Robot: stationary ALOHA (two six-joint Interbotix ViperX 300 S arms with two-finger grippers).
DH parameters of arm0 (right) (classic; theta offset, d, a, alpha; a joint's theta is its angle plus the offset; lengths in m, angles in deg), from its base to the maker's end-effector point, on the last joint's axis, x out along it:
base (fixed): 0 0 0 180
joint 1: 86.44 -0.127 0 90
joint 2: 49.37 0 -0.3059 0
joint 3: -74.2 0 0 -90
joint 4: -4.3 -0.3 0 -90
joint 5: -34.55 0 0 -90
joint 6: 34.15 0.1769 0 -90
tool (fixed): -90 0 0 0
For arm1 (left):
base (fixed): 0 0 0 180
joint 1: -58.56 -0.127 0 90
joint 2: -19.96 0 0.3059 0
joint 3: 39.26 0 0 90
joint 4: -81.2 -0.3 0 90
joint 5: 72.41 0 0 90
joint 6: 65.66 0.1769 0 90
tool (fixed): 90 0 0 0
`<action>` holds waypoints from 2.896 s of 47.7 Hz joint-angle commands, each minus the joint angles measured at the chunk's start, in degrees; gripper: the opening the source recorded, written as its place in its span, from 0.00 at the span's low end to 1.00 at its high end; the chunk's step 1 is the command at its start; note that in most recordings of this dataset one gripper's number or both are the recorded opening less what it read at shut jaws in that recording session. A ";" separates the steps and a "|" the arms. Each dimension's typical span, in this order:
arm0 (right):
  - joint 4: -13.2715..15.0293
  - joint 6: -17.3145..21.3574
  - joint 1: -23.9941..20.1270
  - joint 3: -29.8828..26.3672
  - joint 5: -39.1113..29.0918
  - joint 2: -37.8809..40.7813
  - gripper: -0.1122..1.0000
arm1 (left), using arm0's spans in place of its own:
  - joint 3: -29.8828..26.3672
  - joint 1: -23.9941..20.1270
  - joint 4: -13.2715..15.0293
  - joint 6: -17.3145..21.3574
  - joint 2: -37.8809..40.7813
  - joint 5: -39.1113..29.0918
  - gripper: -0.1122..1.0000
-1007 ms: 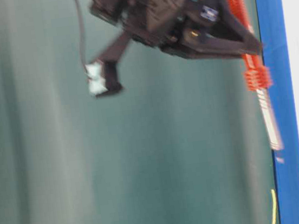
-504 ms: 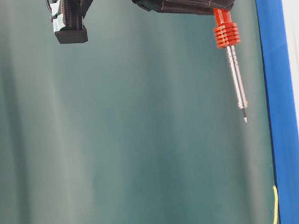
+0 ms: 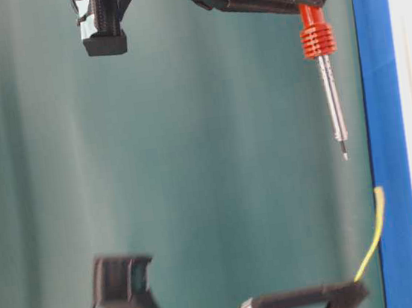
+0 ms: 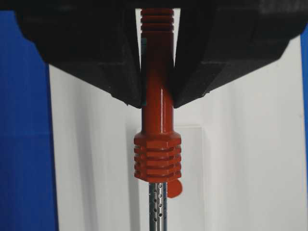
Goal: Touch the tip of the soldering iron to the tip of the solder at the mark.
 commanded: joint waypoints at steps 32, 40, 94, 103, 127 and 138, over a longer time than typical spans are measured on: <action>1.05 0.09 0.35 -0.26 -0.09 -1.23 0.16 | -5.62 -1.76 -0.18 0.35 10.81 0.79 0.12; 1.05 0.18 0.35 0.00 -0.09 -1.23 0.16 | -5.62 -1.76 -0.18 0.44 10.81 0.79 0.12; 0.88 0.18 0.35 -2.99 1.58 10.37 0.16 | -5.80 -0.97 -0.09 0.70 10.81 0.79 0.12; 0.88 0.18 0.35 -2.99 2.11 10.81 0.16 | -5.71 -0.97 -0.09 0.70 10.81 0.79 0.12; 0.88 0.18 0.26 -2.99 2.46 10.90 0.16 | -5.80 -1.05 -0.18 0.70 10.81 0.62 0.12; 0.88 0.09 0.26 -2.99 2.46 10.90 0.17 | -5.80 -0.97 -0.09 0.70 10.81 0.62 0.12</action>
